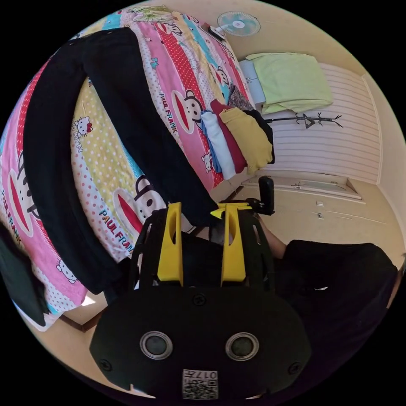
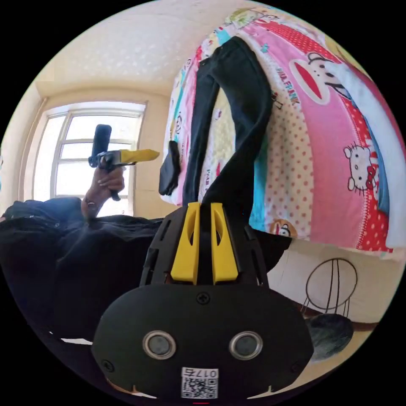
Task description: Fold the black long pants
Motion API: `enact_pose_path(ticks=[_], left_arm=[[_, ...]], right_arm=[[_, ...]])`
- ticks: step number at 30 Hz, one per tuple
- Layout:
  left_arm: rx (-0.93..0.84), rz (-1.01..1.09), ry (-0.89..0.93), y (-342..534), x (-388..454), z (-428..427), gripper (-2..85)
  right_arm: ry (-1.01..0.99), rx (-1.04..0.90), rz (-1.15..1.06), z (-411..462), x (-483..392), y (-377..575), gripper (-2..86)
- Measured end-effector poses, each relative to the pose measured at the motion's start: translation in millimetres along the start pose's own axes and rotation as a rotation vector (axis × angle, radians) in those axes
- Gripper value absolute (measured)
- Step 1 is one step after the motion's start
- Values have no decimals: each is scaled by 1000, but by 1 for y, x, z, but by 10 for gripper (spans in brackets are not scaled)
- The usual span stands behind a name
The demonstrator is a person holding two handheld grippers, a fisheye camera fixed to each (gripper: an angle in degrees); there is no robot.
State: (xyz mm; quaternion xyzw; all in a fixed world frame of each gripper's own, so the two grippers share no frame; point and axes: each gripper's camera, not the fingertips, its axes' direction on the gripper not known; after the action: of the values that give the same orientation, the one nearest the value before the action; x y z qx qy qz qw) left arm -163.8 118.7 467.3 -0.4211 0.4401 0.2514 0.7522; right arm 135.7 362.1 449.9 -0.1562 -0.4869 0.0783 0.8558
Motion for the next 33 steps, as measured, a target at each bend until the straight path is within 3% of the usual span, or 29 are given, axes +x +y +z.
enact_pose_path(ticks=[5,9,12,17,21,26,30,33], left_arm=[[-156,-103,-25,-12,-15,44,155],[-79,-120,5,11,-28,46,46],[-19,-119,-5,33,-36,41,38],[122,-153,153,73,-63,34,36],[249,-162,281,115,-91,32,36],[424,-196,532,166,-141,38,35],[582,-247,784,215,-196,54,34],[710,-291,948,258,-234,65,32]], right_arm=[[-100,-60,-164,29,-56,-26,36],[-74,-296,-206,53,-58,-48,55],[-81,-358,-245,33,-46,-86,81],[97,-128,-88,1,4,-230,130],[266,36,17,36,56,-372,155],[365,191,219,84,101,-463,145],[426,347,98,120,48,-491,51],[545,342,-118,174,-33,-512,38]])
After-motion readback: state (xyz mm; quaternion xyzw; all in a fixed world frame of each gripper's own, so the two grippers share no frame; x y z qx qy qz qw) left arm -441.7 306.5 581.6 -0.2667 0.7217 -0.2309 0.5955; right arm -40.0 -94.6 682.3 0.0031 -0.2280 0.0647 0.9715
